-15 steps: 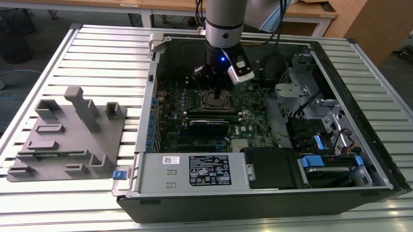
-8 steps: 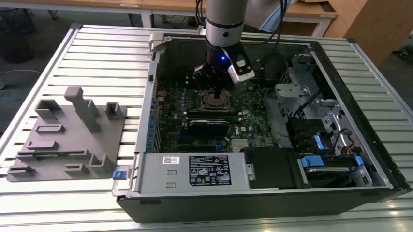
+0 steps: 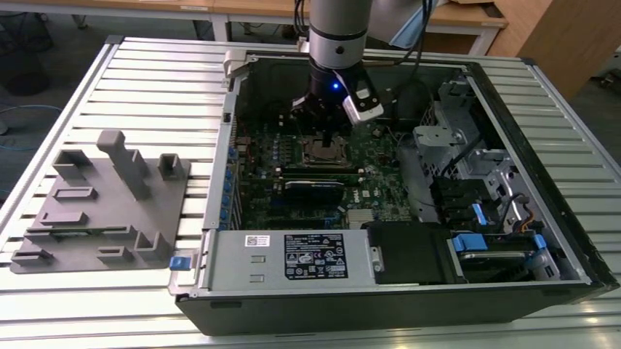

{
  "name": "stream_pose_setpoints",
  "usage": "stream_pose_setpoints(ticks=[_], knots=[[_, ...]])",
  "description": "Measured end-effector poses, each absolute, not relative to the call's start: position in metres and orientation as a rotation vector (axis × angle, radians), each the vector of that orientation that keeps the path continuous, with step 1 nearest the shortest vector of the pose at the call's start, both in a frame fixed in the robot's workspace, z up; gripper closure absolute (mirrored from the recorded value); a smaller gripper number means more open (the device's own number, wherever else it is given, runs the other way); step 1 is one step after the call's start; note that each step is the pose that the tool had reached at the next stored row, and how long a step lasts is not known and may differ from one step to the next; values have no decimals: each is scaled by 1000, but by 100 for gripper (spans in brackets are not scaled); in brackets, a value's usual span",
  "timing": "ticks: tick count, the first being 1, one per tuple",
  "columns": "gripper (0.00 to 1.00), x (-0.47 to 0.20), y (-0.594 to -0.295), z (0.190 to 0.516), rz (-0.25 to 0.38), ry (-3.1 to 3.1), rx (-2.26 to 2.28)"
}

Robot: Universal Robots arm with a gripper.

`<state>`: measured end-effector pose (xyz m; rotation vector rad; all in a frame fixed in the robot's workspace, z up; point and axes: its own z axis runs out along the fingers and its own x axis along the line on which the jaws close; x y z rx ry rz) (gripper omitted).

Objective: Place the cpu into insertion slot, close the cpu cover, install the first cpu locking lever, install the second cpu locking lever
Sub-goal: 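Install the first cpu locking lever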

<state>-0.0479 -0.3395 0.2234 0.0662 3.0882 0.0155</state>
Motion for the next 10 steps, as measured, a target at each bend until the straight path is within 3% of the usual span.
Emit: stream_pose_setpoints(ticks=[10], knots=[[89, -48, -339, 226, 16, 3088, 66]])
